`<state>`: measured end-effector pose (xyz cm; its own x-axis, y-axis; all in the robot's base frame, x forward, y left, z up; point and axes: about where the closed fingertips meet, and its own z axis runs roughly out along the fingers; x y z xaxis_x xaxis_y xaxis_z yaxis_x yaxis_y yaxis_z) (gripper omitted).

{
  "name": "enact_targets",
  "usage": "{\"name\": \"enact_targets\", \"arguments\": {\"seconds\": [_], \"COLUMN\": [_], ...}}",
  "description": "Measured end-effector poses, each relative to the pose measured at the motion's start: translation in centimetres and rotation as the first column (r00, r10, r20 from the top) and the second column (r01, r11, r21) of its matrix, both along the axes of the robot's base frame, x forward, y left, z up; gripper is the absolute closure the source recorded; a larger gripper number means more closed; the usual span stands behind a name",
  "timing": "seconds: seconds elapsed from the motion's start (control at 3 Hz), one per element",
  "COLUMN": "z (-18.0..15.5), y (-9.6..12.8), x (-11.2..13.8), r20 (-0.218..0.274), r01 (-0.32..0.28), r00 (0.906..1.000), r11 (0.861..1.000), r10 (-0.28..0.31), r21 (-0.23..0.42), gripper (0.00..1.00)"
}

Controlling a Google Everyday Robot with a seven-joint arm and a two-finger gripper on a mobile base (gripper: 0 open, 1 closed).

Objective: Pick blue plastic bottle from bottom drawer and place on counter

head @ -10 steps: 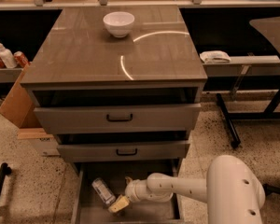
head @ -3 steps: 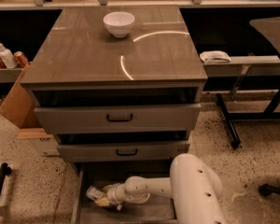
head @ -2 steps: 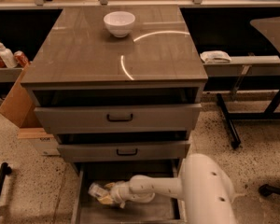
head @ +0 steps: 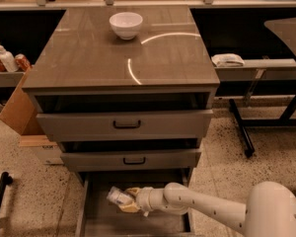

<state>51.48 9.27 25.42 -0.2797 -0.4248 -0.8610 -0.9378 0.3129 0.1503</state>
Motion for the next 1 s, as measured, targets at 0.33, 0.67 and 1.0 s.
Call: {"name": "enact_targets", "arguments": {"seconds": [0.33,0.67,1.0], "z": [0.0,1.3,4.7], "y": [0.0,-0.3,-1.4], "x": [0.0,-0.4,-1.7], "r20": [0.0,0.032,0.101], "r01": [-0.001,-0.033,-0.108], "r00": [1.0,0.9989,0.9885], "r11": [1.0,0.999,0.993], "r10": [0.001,0.033,0.113], "r21": [0.0,-0.015,-0.052], "gripper": [1.0,1.0,1.0]}}
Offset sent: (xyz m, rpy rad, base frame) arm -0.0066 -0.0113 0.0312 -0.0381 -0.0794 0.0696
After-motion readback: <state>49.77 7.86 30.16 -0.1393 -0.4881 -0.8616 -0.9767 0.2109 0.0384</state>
